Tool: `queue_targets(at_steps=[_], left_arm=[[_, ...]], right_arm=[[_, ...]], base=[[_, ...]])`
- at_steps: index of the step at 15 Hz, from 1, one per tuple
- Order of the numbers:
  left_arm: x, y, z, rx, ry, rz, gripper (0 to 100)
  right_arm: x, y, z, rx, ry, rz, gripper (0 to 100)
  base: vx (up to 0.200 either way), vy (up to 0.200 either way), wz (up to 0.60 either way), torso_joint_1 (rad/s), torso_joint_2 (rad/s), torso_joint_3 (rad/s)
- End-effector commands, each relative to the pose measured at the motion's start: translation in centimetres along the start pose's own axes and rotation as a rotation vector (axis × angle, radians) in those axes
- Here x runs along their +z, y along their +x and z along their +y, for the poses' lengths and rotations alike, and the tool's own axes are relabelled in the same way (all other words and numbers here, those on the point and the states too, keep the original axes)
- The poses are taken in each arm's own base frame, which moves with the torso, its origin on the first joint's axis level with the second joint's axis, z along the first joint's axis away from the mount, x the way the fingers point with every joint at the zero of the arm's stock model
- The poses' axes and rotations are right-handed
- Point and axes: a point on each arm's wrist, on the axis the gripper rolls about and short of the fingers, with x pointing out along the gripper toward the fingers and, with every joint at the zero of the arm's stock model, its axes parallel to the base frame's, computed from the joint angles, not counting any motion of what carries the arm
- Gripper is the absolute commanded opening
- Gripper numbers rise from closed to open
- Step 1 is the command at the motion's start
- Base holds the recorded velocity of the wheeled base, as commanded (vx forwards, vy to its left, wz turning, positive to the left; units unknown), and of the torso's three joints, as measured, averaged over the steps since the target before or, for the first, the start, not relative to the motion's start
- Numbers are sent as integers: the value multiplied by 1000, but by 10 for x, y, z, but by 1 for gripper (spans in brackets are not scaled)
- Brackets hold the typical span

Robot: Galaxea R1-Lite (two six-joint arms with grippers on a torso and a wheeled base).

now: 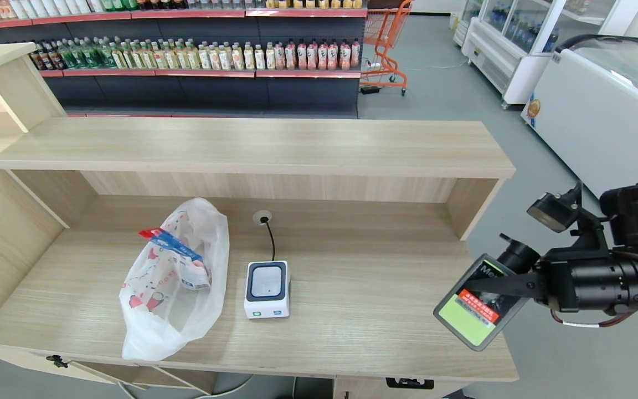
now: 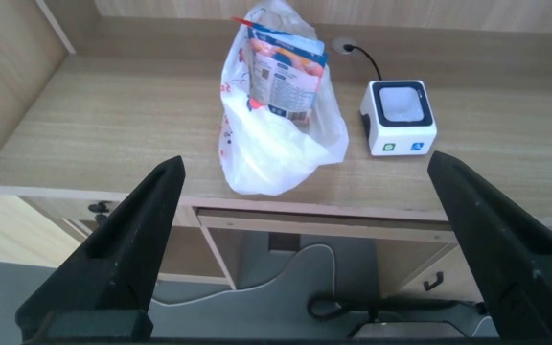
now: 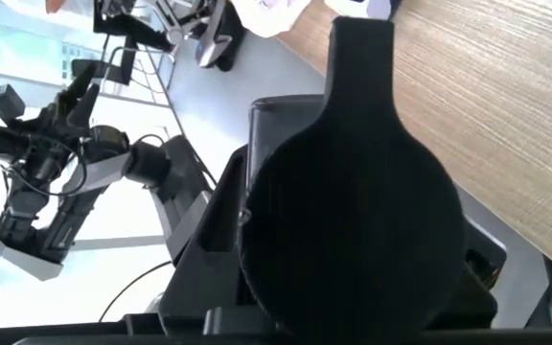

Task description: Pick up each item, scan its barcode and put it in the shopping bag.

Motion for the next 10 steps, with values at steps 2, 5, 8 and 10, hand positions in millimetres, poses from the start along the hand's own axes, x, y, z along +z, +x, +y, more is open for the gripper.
queue_targets(at_steps=[2,5,8,10], left_arm=[[0,0,0,0,-1,1,100],[0,0,0,1,8,0,100],[0,0,0,0,8,1,100],[0,0,0,0,8,1,100]], right_arm=[[-2,4,-5,2,18,13,0],[0,6,-8,2,20,15,0],[2,10,-8,12,17,24,0],[2,11,-9,12,18,25,0]], base=[[0,0,0,0,0,0],[0,0,0,0,0,0],[0,0,0,0,0,0],[0,100,0,1,1,-1]])
